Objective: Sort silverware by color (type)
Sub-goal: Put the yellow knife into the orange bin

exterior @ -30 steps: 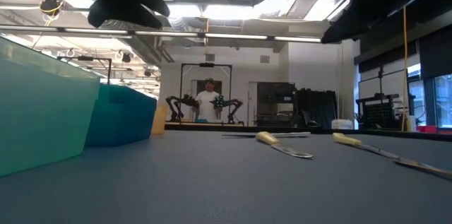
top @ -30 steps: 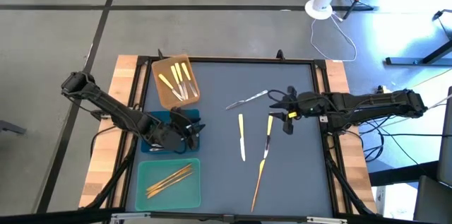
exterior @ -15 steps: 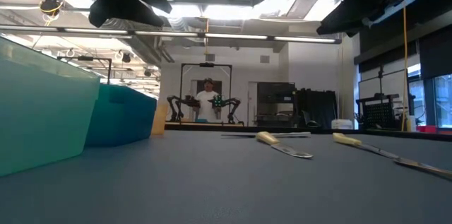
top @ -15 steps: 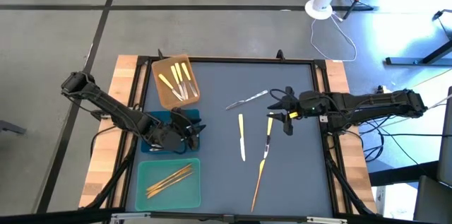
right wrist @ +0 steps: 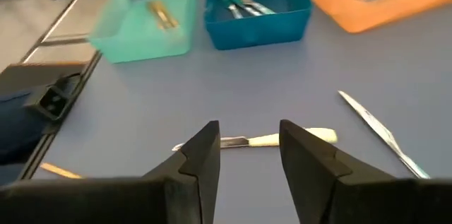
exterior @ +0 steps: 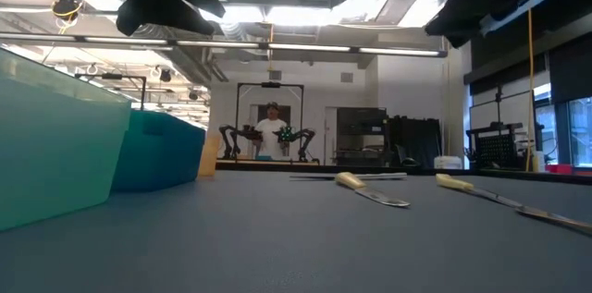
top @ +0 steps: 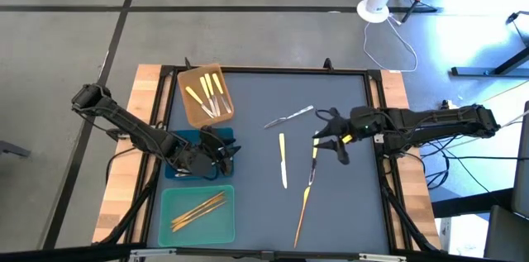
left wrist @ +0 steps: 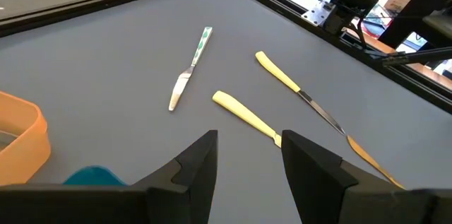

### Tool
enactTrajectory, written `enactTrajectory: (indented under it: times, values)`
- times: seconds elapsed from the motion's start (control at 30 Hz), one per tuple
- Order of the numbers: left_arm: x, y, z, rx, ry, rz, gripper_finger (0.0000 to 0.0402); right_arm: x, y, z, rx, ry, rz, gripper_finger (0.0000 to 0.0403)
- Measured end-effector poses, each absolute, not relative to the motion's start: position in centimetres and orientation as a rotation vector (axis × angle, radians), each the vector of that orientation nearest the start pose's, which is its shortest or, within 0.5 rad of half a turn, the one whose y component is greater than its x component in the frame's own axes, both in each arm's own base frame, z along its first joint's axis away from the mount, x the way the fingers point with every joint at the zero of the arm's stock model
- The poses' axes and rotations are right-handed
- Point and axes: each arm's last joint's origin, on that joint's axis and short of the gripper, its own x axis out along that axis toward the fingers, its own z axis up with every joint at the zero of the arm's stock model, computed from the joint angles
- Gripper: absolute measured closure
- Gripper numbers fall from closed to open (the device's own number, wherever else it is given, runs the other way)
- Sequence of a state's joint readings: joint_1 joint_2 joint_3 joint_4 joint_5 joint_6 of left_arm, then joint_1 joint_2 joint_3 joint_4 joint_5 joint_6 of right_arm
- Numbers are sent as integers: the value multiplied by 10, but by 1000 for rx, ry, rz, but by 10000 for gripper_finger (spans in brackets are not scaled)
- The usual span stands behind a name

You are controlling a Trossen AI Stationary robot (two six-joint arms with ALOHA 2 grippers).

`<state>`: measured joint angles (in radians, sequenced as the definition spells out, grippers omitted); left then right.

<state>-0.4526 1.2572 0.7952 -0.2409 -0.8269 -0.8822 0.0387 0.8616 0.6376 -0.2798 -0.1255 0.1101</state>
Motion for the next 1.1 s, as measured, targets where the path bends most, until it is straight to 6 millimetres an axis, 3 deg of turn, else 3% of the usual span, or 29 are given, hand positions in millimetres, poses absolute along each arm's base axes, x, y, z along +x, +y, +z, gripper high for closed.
enactTrajectory:
  times: [0.4,0.67,0.9,1.1]
  values:
    - [235,-91,243,-428,359,568,250,185,13,287,-44,439,249,269]
    - [235,-91,243,-428,358,568,250,190,11,296,-161,570,232,269]
    - [235,-91,243,-428,357,568,250,209,10,284,-253,734,220,269]
    - [235,-91,243,-428,357,568,250,225,11,260,-300,881,266,269]
